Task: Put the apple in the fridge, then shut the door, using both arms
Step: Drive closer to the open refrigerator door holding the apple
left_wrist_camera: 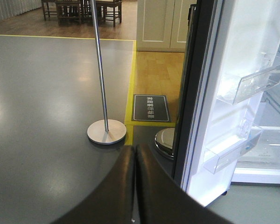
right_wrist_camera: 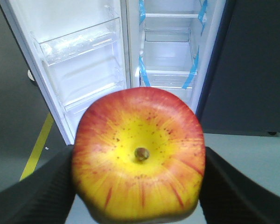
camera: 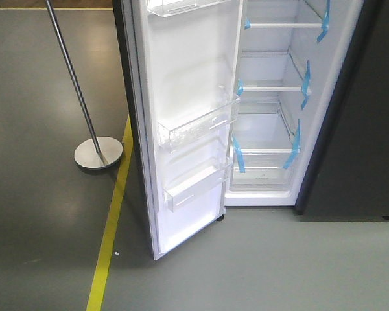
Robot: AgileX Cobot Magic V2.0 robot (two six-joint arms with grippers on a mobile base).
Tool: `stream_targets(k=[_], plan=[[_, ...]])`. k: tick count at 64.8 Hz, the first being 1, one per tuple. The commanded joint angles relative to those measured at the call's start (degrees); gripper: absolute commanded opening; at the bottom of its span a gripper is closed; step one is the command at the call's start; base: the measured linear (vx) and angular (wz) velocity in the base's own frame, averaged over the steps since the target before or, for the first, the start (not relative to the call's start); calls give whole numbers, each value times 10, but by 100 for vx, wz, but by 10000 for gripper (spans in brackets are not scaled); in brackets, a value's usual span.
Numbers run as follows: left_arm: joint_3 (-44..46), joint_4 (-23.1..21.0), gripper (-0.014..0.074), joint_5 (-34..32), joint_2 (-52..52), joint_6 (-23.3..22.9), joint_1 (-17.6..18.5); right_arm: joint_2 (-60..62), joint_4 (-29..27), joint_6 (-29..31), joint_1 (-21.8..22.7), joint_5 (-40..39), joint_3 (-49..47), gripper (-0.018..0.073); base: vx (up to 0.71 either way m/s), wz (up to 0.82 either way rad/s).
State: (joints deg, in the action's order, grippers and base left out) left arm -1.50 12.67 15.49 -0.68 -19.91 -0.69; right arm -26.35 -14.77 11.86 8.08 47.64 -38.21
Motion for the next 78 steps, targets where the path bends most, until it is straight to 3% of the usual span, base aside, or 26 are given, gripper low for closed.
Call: stream_targets(k=[1, 78], plan=[[-12, -2, -6, -45, -8, -4, 4, -3, -8, 2, 2, -42, -16, 125, 5, 0], [-12, -2, -6, -45, -8, -4, 4, -3, -8, 2, 2, -42, -16, 125, 6, 0]])
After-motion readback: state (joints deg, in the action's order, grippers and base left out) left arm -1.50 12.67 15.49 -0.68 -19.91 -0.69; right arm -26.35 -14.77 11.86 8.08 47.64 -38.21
